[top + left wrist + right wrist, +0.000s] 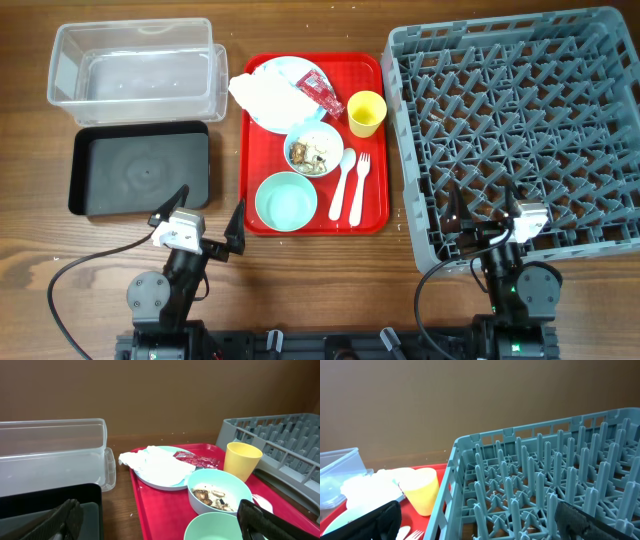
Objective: Sort waste into correct bins and load items into the dishwasher rack
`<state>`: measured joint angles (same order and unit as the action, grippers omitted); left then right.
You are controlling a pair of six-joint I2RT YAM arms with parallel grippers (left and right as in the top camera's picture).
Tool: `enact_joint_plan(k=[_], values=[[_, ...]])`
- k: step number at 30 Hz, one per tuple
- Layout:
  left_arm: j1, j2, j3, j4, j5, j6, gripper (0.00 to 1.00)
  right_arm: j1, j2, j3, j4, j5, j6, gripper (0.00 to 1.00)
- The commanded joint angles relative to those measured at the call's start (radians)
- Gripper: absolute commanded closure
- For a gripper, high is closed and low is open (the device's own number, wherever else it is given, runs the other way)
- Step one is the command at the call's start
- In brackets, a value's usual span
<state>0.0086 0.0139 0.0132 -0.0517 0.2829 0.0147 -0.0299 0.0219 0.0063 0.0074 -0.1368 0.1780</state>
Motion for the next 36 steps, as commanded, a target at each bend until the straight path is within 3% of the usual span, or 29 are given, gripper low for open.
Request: enact_joint_plan(k=[1, 20, 27, 29, 31, 33, 36], values=[[0.006, -0.005, -0.007, 0.003, -0.003, 0.015, 0.0, 0.0, -0.005, -0.001, 0.002, 0.009, 0.006, 0.0], [0.006, -0.005, -0.007, 0.003, -0.003, 0.015, 0.0, 0.0, -0.005, -0.001, 0.002, 0.009, 0.006, 0.0], [0.006, -0.005, -0.007, 0.005, -0.002, 0.015, 0.0, 0.0, 0.0, -0.001, 0.046, -0.076, 0.267, 0.0], [0.006, -0.005, -0.007, 0.044, 0.095, 0.0, 0.0, 0.0, 0.001, 0.0, 0.128, -0.222, 0.141, 0.0], [0.006, -0.005, -0.007, 0.113, 0.094, 0.0, 0.0, 0.0, 0.004, 0.029, 0.172, -0.26, 0.111, 0.0], [0.006, -0.005, 0.008, 0.203, 0.062, 0.0, 0.0, 0.0, 0.049, 0.127, 0.161, -0.288, 0.11, 0.0], [0.006, 0.079, 0.167, 0.17, 0.057, -0.027, 0.0, 0.0, 0.266, 0.372, 0.132, -0.319, 0.031, 0.0]])
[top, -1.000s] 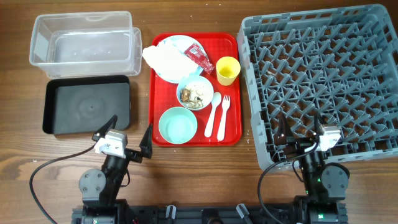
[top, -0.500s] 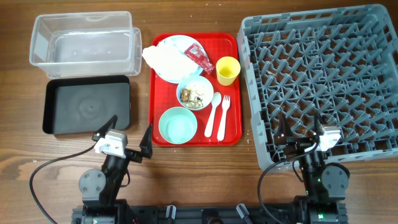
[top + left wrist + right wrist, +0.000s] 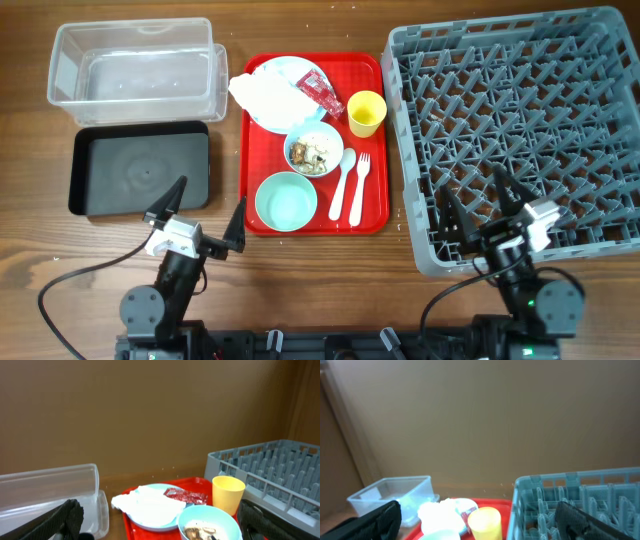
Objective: Sort waste into correct bins and load items into the dishwasher rack
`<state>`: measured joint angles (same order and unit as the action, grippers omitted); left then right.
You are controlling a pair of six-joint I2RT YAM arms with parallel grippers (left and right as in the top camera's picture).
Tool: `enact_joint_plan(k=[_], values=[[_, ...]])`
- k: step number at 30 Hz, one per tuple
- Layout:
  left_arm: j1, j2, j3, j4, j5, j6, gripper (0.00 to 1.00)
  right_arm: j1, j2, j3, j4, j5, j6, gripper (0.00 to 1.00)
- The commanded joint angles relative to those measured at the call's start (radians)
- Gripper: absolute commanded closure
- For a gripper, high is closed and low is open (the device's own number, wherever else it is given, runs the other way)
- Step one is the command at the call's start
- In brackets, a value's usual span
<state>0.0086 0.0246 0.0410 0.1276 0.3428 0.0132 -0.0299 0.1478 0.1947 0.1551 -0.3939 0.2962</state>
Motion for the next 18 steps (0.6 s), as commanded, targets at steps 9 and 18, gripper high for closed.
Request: enact_joint_plan(k=[9, 18], values=[[-0.001, 0.97, 1.052, -0.543, -0.002, -0.024, 0.0, 0.0, 0.846, 0.964, -0.567, -0.163, -0.14, 0.0], [-0.154, 1.567, 1.419, -0.609, 0.144, -0.032, 0.0, 0.0, 0.981, 1.155, -0.872, -0.101, -0.214, 0.0]])
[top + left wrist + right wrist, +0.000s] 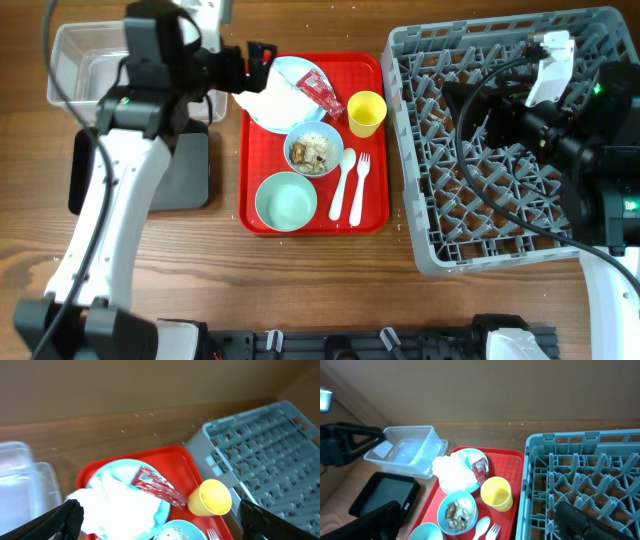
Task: Sort waste into correct bins and load items into the dishwasher rack
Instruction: 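Grasp the white tissue with the left gripper and drop it in the clear bin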
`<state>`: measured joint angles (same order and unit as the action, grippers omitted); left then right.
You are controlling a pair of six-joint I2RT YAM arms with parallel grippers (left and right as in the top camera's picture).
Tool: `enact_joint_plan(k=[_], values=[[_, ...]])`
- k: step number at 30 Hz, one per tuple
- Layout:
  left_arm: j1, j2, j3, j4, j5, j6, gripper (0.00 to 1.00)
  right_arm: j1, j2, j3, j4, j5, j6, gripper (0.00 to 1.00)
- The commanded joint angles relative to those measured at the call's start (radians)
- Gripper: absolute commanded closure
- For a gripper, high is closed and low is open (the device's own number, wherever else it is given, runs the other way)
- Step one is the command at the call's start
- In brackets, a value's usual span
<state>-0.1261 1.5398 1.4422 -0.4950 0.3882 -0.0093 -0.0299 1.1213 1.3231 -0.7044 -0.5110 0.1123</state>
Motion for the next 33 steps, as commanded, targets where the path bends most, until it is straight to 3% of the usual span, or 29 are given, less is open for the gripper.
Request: enact_joint_plan(k=[1, 4, 6, 8, 12, 16, 18, 23, 27, 28, 33], values=[[-0.029, 0.063, 0.018, 0.017, 0.112, -0.01, 0.0, 0.0, 0.008, 0.027, -0.015, 0.015, -0.029, 0.0], [-0.096, 0.085, 0.018, 0.024, 0.093, -0.013, 0.0, 0.0, 0.008, 0.027, -0.022, 0.014, -0.006, 0.0], [-0.166, 0.087, 0.019, 0.067, -0.107, -0.113, 0.0, 0.0, 0.008, 0.027, -0.039, 0.049, -0.007, 0.0], [-0.214, 0.09, 0.042, 0.09, -0.215, -0.162, 0.0, 0.0, 0.008, 0.027, -0.055, 0.092, -0.005, 0.0], [-0.243, 0.176, 0.209, 0.062, -0.267, -0.217, 0.0, 0.0, 0.008, 0.027, -0.064, 0.092, -0.006, 0.0], [-0.243, 0.426, 0.566, -0.17, -0.267, -0.217, 0.0, 0.0, 0.008, 0.026, -0.093, 0.103, -0.008, 0.0], [-0.243, 0.521, 0.655, -0.258, -0.274, -0.239, 0.01, 0.0, 0.008, 0.025, -0.107, 0.124, -0.008, 0.0], [-0.242, 0.653, 0.656, -0.288, -0.283, -0.279, 0.01, 0.0, 0.029, 0.025, -0.139, 0.134, -0.008, 0.0], [-0.24, 0.69, 0.656, -0.274, -0.388, -0.373, 0.0, 0.0, 0.087, 0.025, -0.163, 0.133, -0.008, 0.0], [-0.24, 0.709, 0.656, -0.314, -0.436, -0.463, 0.02, 0.0, 0.106, 0.025, -0.171, 0.133, -0.007, 0.01], [-0.242, 0.834, 0.656, -0.38, -0.438, -0.576, 0.01, 0.0, 0.142, 0.025, -0.178, 0.129, -0.006, 0.0]])
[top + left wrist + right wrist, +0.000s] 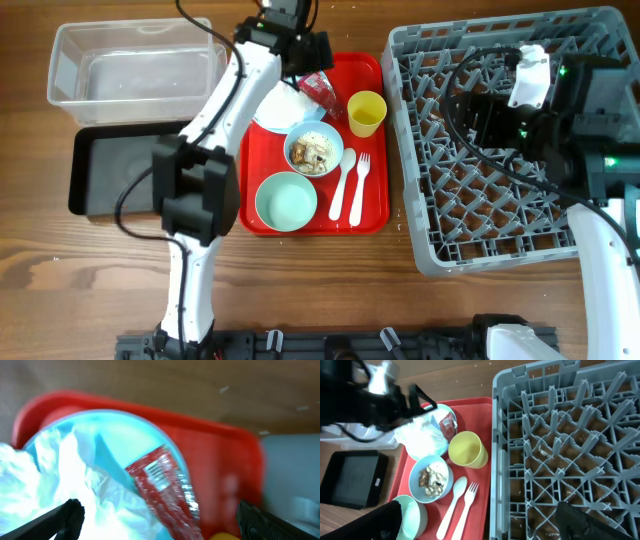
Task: Sort waste into correct bins and load items into the dishwasher rack
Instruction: 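Grasp the white tissue with the left gripper and drop it in the clear bin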
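Observation:
A red tray [370, 215] holds a pale blue plate [125, 430] carrying a crumpled white napkin [60, 475] and a red packet [162, 485]. Also on it are a yellow cup [366, 113], a bowl of food scraps [314, 150], an empty mint bowl [286, 200], and a white spoon [343, 180] and fork [359, 185]. My left gripper [159, 510] hangs open close above the plate, its fingers either side of napkin and packet. Over the grey dishwasher rack [520, 150] my right gripper [477, 510] is open, holding nothing.
A clear plastic bin [130, 65] stands at the back left, with a black tray bin [140, 170] in front of it. The rack fills the table's right side, its left wall close to the red tray. My left arm reaches over the black bin's right edge.
My left gripper has gone from above the clear bin's right end to low over the plate, so napkin and packet fill its view. My right gripper has shifted slightly over the rack's left part. Both stay open.
Both arms sat folded at the table's front edge, grippers open. They then stood a little higher, looking across the tray. After that both were stretched high over the table's back half. Now the left is down at the plate; nothing on the tray has moved.

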`<state>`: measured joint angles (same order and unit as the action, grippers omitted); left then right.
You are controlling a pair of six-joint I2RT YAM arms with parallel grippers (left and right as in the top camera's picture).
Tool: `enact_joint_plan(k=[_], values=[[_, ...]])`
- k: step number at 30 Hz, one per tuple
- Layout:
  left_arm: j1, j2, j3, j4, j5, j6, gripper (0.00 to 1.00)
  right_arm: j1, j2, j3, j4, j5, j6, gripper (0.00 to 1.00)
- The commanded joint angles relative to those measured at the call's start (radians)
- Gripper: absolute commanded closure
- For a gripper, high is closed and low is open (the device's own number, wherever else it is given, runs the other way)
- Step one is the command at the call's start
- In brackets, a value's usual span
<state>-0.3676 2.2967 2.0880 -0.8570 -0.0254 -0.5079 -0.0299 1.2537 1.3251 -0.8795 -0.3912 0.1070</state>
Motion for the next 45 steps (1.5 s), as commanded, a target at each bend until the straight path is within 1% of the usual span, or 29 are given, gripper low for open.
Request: enact_joint_plan(k=[1, 9, 11, 12, 13, 14, 15, 16, 17, 18, 19, 23, 26, 28, 31, 35, 37, 39, 40, 41, 43, 44, 45], values=[[-0.001, 0.102, 0.01, -0.015, -0.025, -0.077, 0.01, 0.0, 0.01, 0.023, -0.004, 0.01, 0.0, 0.0], [-0.001, 0.202, 0.009, 0.003, -0.012, -0.077, 0.01, 0.0, 0.011, 0.023, -0.004, 0.01, 0.0, 0.0], [-0.001, 0.216, 0.005, -0.002, -0.006, -0.077, 0.09, 0.0, 0.011, 0.023, -0.005, 0.01, 0.001, 0.0], [-0.001, 0.217, 0.005, -0.004, -0.006, -0.076, 0.19, 0.0, 0.011, 0.023, -0.005, 0.01, 0.0, 0.0], [-0.001, 0.217, 0.005, -0.007, -0.006, -0.076, 0.32, 0.0, 0.011, 0.023, -0.005, 0.01, 0.001, 0.0], [-0.001, 0.217, 0.005, -0.014, -0.006, -0.076, 0.42, 0.0, 0.011, 0.023, -0.005, 0.01, 0.001, 0.0], [-0.001, 0.217, 0.005, -0.026, -0.006, -0.076, 0.49, 0.0, 0.011, 0.023, -0.009, 0.01, 0.001, 0.0], [-0.001, 0.217, 0.005, -0.04, -0.006, -0.076, 0.53, 0.0, 0.011, 0.023, -0.013, 0.01, 0.0, 0.0], [-0.001, 0.217, 0.005, -0.056, -0.006, -0.06, 0.73, 0.0, 0.011, 0.023, -0.019, 0.01, 0.0, 0.0], [-0.001, 0.217, 0.007, -0.053, -0.006, -0.022, 0.9, 0.0, 0.011, 0.023, -0.019, 0.01, 0.0, 0.01], [0.002, 0.213, 0.014, -0.058, -0.006, -0.004, 0.96, 0.0, 0.011, 0.023, -0.02, 0.01, 0.001, 0.0], [0.027, 0.154, 0.129, -0.147, -0.006, 0.007, 0.96, 0.0, 0.011, 0.023, -0.02, 0.01, 0.001, 0.0], [0.068, 0.058, 0.23, -0.204, -0.005, 0.011, 0.96, 0.0, 0.011, 0.023, -0.02, 0.01, 0.001, 0.0], [0.118, -0.051, 0.238, -0.217, 0.013, 0.038, 0.96, 0.0, 0.011, 0.023, -0.019, 0.01, 0.0, 0.0], [0.209, -0.122, 0.238, -0.217, 0.008, 0.077, 0.96, 0.0, 0.011, 0.023, -0.019, 0.01, 0.001, 0.0], [0.343, -0.099, 0.237, -0.209, 0.005, 0.086, 0.96, 0.0, 0.011, 0.023, -0.019, 0.01, 0.001, 0.0], [0.433, -0.04, 0.237, -0.186, 0.005, 0.086, 0.96, 0.0, 0.011, 0.023, -0.019, 0.01, 0.001, 0.0], [0.475, 0.014, 0.237, -0.156, 0.006, 0.086, 0.96, 0.0, 0.011, 0.023, -0.019, 0.01, 0.001, 0.0], [0.486, 0.042, 0.237, -0.134, 0.006, 0.086, 0.89, 0.0, 0.011, 0.023, -0.019, 0.01, 0.001, 0.0], [0.492, 0.077, 0.237, -0.099, 0.005, 0.086, 0.55, 0.0, 0.011, 0.023, -0.019, 0.01, 0.001, 0.0], [0.492, 0.097, 0.237, -0.072, 0.005, 0.086, 0.15, 0.0, 0.011, 0.023, -0.019, 0.01, 0.001, 0.0], [0.492, 0.093, 0.237, -0.072, 0.012, 0.087, 0.12, 0.0, 0.011, 0.023, -0.019, 0.01, 0.0, 0.0], [0.491, 0.07, 0.237, -0.072, 0.037, 0.121, 0.06, 0.0, 0.011, 0.023, -0.019, 0.01, 0.0, 0.0]])
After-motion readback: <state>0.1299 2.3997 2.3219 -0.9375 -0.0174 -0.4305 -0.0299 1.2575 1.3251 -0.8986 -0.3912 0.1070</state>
